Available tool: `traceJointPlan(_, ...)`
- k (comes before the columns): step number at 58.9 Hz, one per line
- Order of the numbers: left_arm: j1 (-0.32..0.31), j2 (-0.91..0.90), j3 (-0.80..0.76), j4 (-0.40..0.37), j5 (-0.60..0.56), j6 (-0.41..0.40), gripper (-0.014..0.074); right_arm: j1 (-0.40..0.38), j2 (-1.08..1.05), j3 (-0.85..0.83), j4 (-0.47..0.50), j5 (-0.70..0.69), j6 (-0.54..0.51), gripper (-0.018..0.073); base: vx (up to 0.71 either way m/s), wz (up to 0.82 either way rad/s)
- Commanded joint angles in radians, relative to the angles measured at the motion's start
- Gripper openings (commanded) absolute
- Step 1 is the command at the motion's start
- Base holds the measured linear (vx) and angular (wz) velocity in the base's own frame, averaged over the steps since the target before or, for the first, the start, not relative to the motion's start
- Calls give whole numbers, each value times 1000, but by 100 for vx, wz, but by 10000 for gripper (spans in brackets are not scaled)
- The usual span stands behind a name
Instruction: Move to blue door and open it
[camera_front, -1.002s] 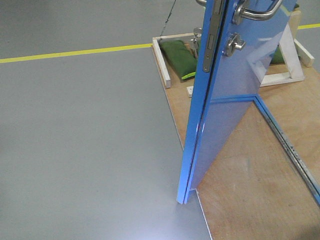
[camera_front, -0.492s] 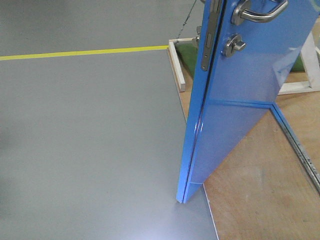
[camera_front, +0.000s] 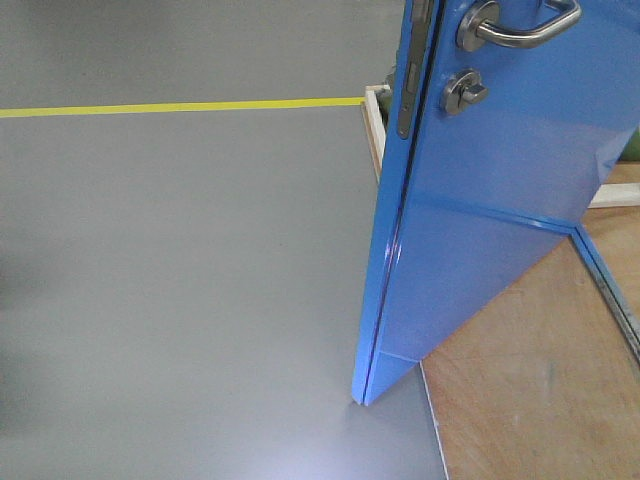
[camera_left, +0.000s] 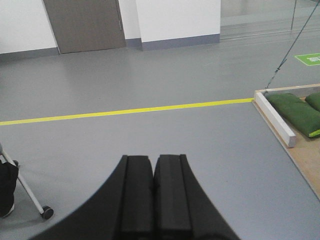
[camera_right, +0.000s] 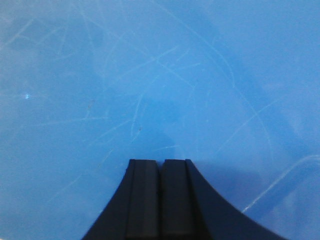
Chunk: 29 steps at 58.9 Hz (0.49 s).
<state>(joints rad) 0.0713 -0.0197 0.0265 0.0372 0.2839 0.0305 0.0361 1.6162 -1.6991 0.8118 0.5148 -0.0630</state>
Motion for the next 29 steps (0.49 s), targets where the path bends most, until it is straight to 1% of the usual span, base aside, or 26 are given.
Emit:
traceJointPlan(1,3,-6,1,-7,-86,-3,70,6,-34,-34,35,-54,-6,2,8,11)
traceJointPlan(29,3,-6,1,-7,-86,-3,70,6,-34,-34,35,-54,-6,2,9,10)
